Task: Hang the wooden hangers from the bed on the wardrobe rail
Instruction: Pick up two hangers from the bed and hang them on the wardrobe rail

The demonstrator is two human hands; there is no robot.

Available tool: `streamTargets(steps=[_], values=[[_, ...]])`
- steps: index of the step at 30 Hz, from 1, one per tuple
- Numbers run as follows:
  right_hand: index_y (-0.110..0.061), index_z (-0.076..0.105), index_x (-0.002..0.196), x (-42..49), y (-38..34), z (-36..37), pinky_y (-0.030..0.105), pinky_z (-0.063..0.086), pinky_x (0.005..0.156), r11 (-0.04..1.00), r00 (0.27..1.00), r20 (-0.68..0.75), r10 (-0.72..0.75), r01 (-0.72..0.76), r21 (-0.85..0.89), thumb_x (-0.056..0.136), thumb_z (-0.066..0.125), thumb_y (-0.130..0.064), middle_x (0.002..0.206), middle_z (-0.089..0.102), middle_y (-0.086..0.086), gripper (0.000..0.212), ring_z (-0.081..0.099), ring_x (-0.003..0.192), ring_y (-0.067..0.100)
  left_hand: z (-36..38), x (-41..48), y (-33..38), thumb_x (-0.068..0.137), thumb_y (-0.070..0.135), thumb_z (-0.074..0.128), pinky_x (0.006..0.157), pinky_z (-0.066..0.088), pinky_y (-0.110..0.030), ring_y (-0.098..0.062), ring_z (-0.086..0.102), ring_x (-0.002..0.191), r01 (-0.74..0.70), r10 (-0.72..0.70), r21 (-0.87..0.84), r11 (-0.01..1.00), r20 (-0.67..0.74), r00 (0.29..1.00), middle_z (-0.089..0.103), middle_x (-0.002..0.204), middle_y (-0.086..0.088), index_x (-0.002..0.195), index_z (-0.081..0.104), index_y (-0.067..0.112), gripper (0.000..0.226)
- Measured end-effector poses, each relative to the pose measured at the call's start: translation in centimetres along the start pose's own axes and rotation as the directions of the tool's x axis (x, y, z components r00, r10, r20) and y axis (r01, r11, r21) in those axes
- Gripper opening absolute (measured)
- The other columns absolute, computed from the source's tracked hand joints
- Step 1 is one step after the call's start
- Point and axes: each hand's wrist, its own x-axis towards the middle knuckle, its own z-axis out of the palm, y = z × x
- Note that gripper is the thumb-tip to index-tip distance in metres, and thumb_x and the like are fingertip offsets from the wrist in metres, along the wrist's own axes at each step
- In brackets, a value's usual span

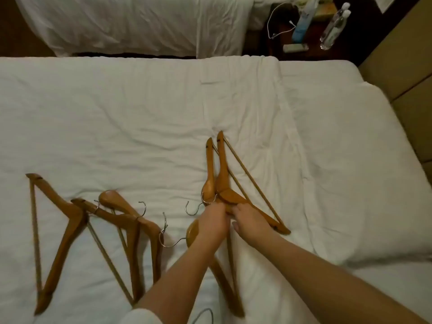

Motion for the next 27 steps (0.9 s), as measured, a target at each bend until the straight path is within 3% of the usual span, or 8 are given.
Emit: streamTargets(steps=[6,10,13,16,18,21,24,27], values=[[-0.015,0.046,0.125,4.0,0.2,1.8,0.035,0.042,0.096,0.996,0.989,-0.119,0.082,-0.08,0.027,0.091,0.05,-0.021,0.13,0.048,0.008,0.035,0.048,0.114,0.025,1.5,3.4,-1.4,0.087,0.017,0.045,0.077,0.051,-0.038,-0.033,0.066,0.097,0.082,-0.087,0.066,0.994,0.072,0.994,0.066,0.107,-0.013,0.101,0.069,0.014,0.027],[-0.018,0.016,0.15,5.8,0.8,2.3,0.041,0.039,0.105,0.972,0.97,-0.102,0.222,-0.212,0.1,0.094,0.046,-0.026,0.148,0.03,0.013,0.064,0.041,0.128,0.033,1.4,4.3,-0.1,0.09,0.022,0.044,0.078,0.051,-0.033,-0.032,0.067,0.098,0.28,-0.272,-0.078,0.957,0.1,0.957,0.071,0.103,-0.01,0.096,0.068,0.009,0.028],[-0.02,-0.009,0.153,6.7,1.4,3.3,0.044,0.037,0.107,0.971,0.971,-0.023,0.236,-0.236,0.029,0.092,0.053,-0.021,0.143,0.036,0.016,0.087,0.044,0.127,0.034,2.3,4.4,0.7,0.091,0.017,0.044,0.09,0.054,-0.038,-0.034,0.065,0.1,0.52,-0.418,-0.42,0.744,0.315,0.852,0.069,0.106,-0.017,0.091,0.066,0.006,0.025],[-0.023,-0.01,0.153,7.5,1.9,4.3,0.042,0.039,0.106,0.961,0.963,-0.021,0.267,-0.265,0.081,0.089,0.056,-0.02,0.138,0.041,0.014,0.092,0.046,0.125,0.031,4.0,4.9,0.9,0.091,0.016,0.047,0.084,0.055,-0.043,-0.036,0.065,0.093,0.647,-0.48,-0.64,0.416,0.45,0.753,0.066,0.1,-0.026,0.092,0.066,0.006,0.022],[-0.022,0.003,0.153,7.9,2.4,4.4,0.042,0.039,0.104,0.936,0.948,-0.016,0.317,-0.31,0.169,0.089,0.056,-0.025,0.137,0.043,0.012,0.083,0.046,0.125,0.029,5.0,5.0,1.1,0.09,0.016,0.053,0.076,0.054,-0.039,-0.03,0.063,0.083,0.65,-0.474,-0.744,0.155,0.521,0.71,0.067,0.089,-0.015,0.082,0.065,0.014,0.014],[-0.017,0.039,0.131,8.1,2.5,4.6,0.039,0.042,0.097,0.937,0.956,-0.027,0.291,-0.279,0.209,0.09,0.054,-0.027,0.126,0.055,0.005,0.045,0.055,0.116,0.024,5.7,5.7,1.0,0.087,0.021,0.064,0.097,0.051,-0.046,-0.031,0.065,0.102,0.584,-0.446,-0.798,-0.152,0.582,0.68,0.071,0.105,-0.013,0.102,0.069,0.009,0.02],[-0.022,0.049,0.113,7.3,2.1,4.2,0.036,0.046,0.092,0.926,0.958,-0.07,0.279,-0.25,0.282,0.094,0.045,-0.026,0.111,0.065,0.001,0.019,0.062,0.102,0.02,6.0,5.6,0.8,0.086,0.021,0.067,0.102,0.048,-0.049,-0.031,0.064,0.105,0.532,-0.417,-0.805,-0.262,0.592,0.69,0.07,0.112,-0.013,0.116,0.065,0.005,0.034],[-0.025,0.049,0.097,6.3,2.0,2.8,0.037,0.05,0.088,0.859,0.945,-0.106,0.31,-0.23,0.456,0.092,0.044,-0.025,0.101,0.065,0.0,0.007,0.062,0.094,0.019,5.1,5.0,0.7,0.083,0.018,0.072,0.101,0.049,-0.049,-0.031,0.066,0.11,0.451,-0.337,-0.861,-0.235,0.508,0.793,0.072,0.115,-0.014,0.119,0.064,0.01,0.038]])
